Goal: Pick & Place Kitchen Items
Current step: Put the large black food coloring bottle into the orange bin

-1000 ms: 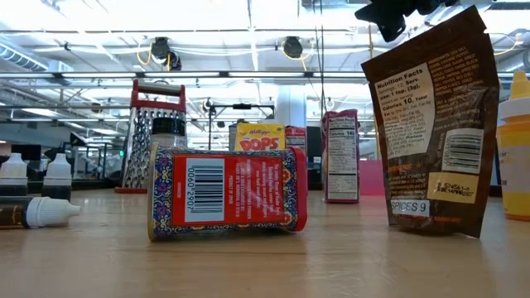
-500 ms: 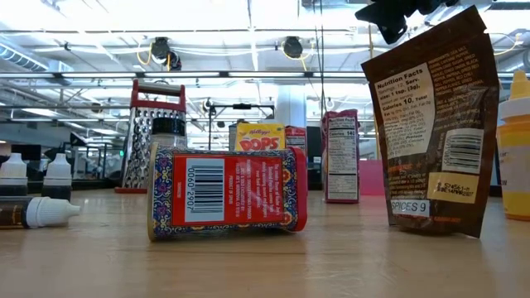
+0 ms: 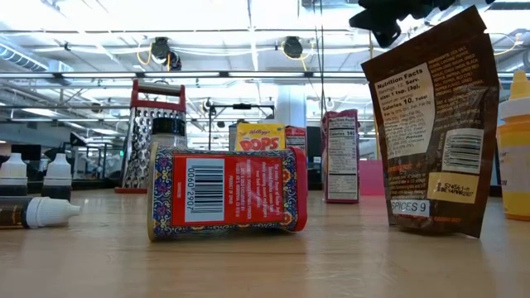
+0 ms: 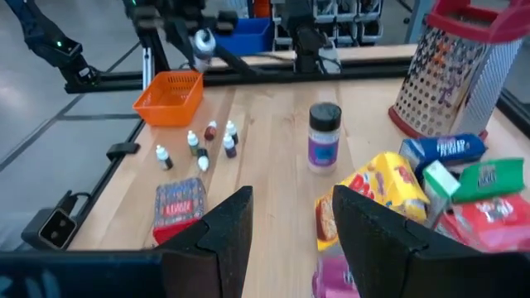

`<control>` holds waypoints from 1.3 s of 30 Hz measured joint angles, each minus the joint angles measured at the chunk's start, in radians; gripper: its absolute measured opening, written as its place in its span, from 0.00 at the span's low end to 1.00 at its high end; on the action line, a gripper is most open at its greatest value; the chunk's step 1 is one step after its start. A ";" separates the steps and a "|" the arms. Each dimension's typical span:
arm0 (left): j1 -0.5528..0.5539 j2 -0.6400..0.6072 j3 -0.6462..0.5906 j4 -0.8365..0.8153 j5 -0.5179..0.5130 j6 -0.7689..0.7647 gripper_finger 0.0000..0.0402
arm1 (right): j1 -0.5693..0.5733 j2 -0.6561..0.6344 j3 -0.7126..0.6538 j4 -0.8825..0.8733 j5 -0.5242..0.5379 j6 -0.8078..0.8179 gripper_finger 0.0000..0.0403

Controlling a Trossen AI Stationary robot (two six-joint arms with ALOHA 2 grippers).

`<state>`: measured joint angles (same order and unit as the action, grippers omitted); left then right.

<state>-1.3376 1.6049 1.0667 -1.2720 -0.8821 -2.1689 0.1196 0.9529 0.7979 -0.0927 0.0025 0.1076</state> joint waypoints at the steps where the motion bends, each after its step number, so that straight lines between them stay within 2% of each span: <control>1: 0.000 -0.004 -0.014 0.002 0.026 -0.012 0.22 | 0.000 0.005 0.000 0.013 0.000 -0.004 0.40; 3: -0.002 -0.024 -0.048 0.007 0.050 -0.037 0.22 | 0.000 0.013 0.000 0.021 0.000 -0.013 0.40; 8: -0.010 -0.114 -0.152 0.054 0.020 -0.045 0.22 | 0.000 0.017 0.000 0.022 -0.001 -0.011 0.40; 10: -0.014 -0.148 -0.194 0.126 0.019 0.034 0.22 | 0.000 0.018 0.000 0.021 -0.003 -0.003 0.40; 14: -0.015 -0.187 -0.255 0.350 0.080 0.306 0.22 | 0.000 0.018 0.000 0.021 -0.003 0.002 0.40; 23: -0.020 -0.191 -0.278 0.752 0.099 0.559 0.22 | 0.000 0.018 0.000 0.021 -0.003 0.004 0.40; 26: -0.020 -0.191 -0.278 0.829 0.110 0.591 0.22 | 0.000 0.018 0.000 0.021 -0.003 0.004 0.40; 30: -0.011 -0.171 -0.278 0.835 0.120 0.587 0.22 | 0.000 0.018 0.000 0.021 -0.002 0.004 0.40; 35: 0.014 -0.133 -0.278 0.884 0.198 0.585 0.22 | 0.000 0.018 0.000 0.020 -0.002 0.004 0.40; 39: 0.026 -0.119 -0.278 0.923 0.210 0.585 0.22 | 0.000 0.018 0.000 0.020 -0.001 0.004 0.40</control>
<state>-1.3115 1.4858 0.7891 -0.3491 -0.6720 -1.5841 0.1196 0.9710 0.7979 -0.0727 0.0012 0.1116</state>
